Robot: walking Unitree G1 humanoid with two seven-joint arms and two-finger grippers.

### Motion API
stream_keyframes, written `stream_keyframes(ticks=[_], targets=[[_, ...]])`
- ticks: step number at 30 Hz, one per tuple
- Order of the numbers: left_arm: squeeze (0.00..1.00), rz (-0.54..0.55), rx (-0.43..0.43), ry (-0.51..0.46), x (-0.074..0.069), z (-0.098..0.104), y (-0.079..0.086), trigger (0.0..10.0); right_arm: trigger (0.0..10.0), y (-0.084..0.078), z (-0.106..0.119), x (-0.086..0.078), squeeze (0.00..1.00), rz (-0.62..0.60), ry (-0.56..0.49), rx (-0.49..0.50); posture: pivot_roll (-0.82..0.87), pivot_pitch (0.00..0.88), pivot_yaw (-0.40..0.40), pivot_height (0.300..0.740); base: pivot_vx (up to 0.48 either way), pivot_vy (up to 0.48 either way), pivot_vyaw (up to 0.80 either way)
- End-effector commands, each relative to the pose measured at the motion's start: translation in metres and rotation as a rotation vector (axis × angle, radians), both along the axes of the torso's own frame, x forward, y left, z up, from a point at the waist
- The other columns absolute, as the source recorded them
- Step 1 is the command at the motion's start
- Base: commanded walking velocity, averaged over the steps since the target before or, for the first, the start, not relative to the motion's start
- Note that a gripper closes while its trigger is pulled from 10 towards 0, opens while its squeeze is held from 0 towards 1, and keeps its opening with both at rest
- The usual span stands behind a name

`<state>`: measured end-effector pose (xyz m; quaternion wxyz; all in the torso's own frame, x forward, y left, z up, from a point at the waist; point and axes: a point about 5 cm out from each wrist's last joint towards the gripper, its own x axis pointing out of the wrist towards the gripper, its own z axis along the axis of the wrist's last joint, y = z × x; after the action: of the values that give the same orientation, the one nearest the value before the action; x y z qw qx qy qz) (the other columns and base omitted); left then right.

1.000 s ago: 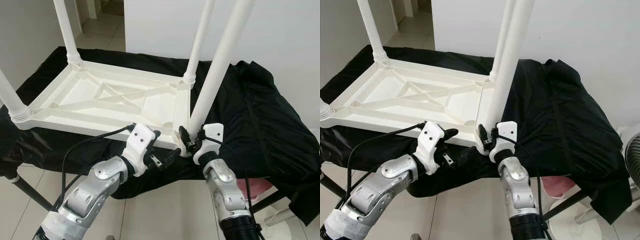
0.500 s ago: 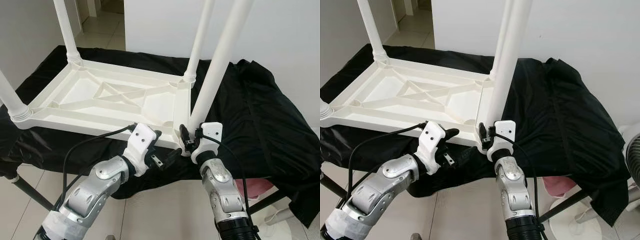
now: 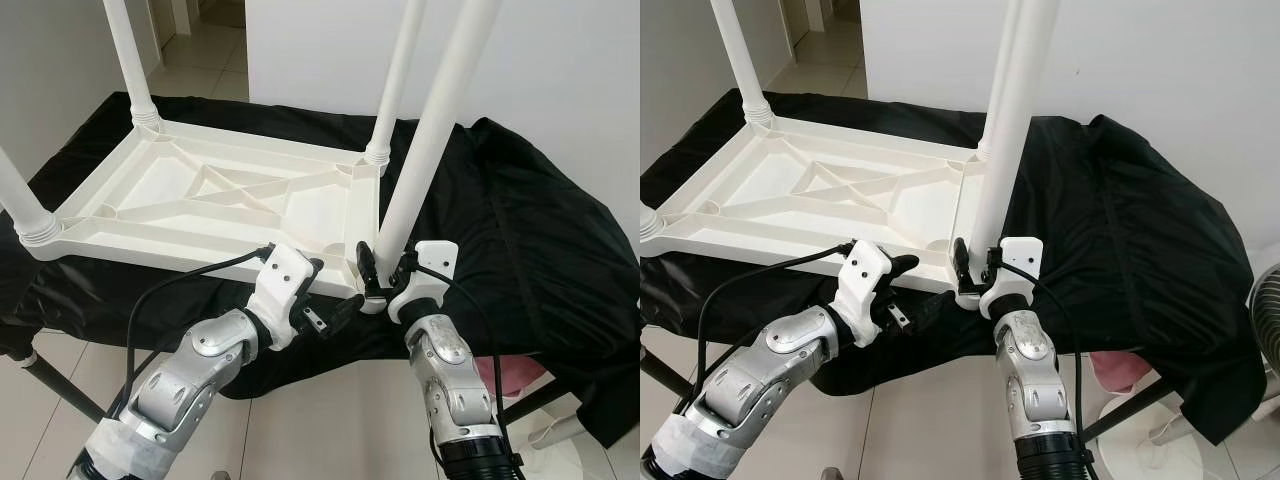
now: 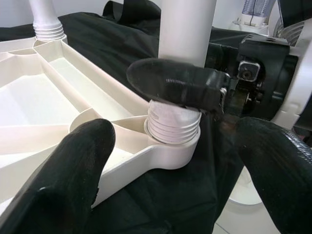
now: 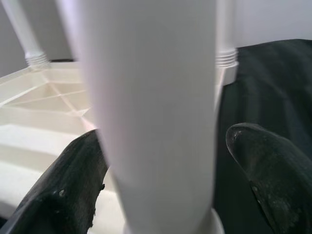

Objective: Building children table

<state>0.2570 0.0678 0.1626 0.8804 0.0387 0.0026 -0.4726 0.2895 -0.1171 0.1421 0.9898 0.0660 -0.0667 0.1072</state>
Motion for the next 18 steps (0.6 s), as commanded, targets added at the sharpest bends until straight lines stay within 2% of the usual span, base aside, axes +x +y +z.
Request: stream_keyframes(ticks=[1, 3, 4, 5, 6, 8, 12, 16, 18], targets=[[0.0, -0.071, 0.007, -0.006, 0.0, 0.002, -0.001, 10.0, 10.0, -0.01, 0.001, -0.001, 1.0, 0.06, -0.014, -0.029, 0.0, 0.029, -0.058, 0.74, 0.0, 0.0, 0.0], [0.0, -0.071, 0.007, -0.006, 0.0, 0.002, -0.001, 10.0, 10.0, -0.01, 0.001, -0.001, 1.0, 0.06, -0.014, -0.029, 0.0, 0.029, -0.058, 0.74, 0.0, 0.0, 0.0], [0.0, -0.071, 0.006, -0.006, 0.0, 0.002, -0.001, 10.0, 10.0, -0.01, 0.001, 0.0, 1.0, 0.1, -0.013, -0.024, 0.0, 0.029, -0.058, 0.74, 0.0, 0.0, 0.0], [0.0, -0.071, 0.004, -0.004, -0.001, 0.002, -0.002, 10.0, 10.0, -0.012, 0.003, 0.0, 0.25, 0.132, -0.023, -0.039, -0.01, 0.029, -0.057, 0.74, 0.0, 0.0, 0.0], [0.0, -0.073, 0.004, -0.003, -0.001, 0.002, -0.002, 10.0, 10.0, -0.013, 0.003, 0.0, 0.0, 0.161, -0.028, -0.043, -0.01, 0.031, -0.056, 0.74, 0.0, 0.0, 0.0], [0.0, -0.075, 0.002, -0.002, -0.001, 0.002, -0.003, 10.0, 10.0, -0.016, 0.003, 0.002, 0.0, 0.201, -0.039, -0.084, -0.01, 0.031, -0.056, 0.74, 0.0, 0.0, 0.0], [0.0, -0.077, 0.001, -0.005, 0.0, 0.002, -0.003, 10.0, 10.0, -0.021, 0.003, 0.008, 0.0, 0.282, -0.042, -0.1, -0.01, 0.033, -0.052, 0.74, 0.0, 0.0, 0.0], [0.0, -0.077, 0.003, -0.006, 0.0, 0.003, -0.003, 10.0, 10.0, -0.022, 0.003, 0.01, 0.0, 0.328, -0.046, -0.11, -0.01, 0.032, -0.05, 0.74, 0.0, 0.0, 0.0], [0.0, -0.077, 0.003, -0.009, 0.001, 0.003, -0.003, 10.0, 10.0, -0.02, 0.001, 0.013, 0.0, 0.39, -0.042, -0.149, -0.01, 0.031, -0.049, 0.74, 0.0, 0.0, 0.0]])
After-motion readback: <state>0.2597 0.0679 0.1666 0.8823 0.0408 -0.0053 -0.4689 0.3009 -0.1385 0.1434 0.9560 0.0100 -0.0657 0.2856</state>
